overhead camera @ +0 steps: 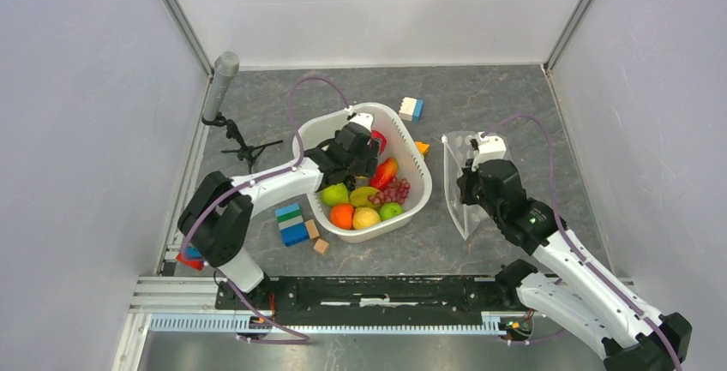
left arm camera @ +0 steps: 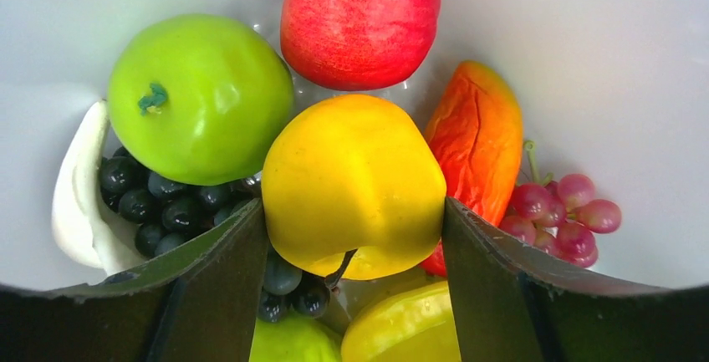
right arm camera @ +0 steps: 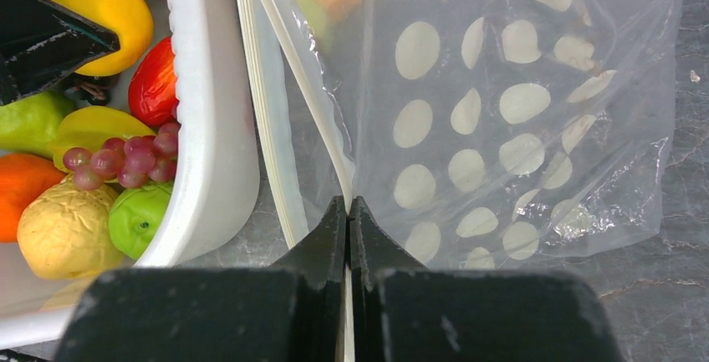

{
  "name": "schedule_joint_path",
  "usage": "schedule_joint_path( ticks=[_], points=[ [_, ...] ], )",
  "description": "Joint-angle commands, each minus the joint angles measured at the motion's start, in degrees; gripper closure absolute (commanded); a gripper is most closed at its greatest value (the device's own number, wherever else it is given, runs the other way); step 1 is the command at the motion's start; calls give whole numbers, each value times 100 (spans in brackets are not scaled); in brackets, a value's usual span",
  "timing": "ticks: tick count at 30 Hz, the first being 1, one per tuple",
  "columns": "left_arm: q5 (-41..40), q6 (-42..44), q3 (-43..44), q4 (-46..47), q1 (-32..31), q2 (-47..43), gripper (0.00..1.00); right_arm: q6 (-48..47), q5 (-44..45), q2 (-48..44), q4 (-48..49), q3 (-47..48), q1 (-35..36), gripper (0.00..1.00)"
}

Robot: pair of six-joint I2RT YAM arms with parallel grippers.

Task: Place the food in the zip-top bag and seal the zipper
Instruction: Pick up the fake fruit from the bin, then place the fake fruit in the zipper food storage bag.

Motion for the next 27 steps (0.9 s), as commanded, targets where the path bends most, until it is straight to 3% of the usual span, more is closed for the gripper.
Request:
schedule_joint_path(
  ticks=[1,6,13,20,27],
  points=[
    [143,121,-79,244,25,-601,40,107,27,-146,173,-45,-17,99],
    [723,56,-217,281,25,-1250,43,194,162,-161,188,-99,-17,99],
    [2250,-42,-362,507,-117,-2265,49,321,346,-82,275,-62,-17,99],
    [2578,213,-207,777,-1170,-2584,50,447,160,86,364,276,-42,99],
    [2629,130,-250,1764,-1890,-2247,50,519,-53,-24,140,596,-69,100]
  ],
)
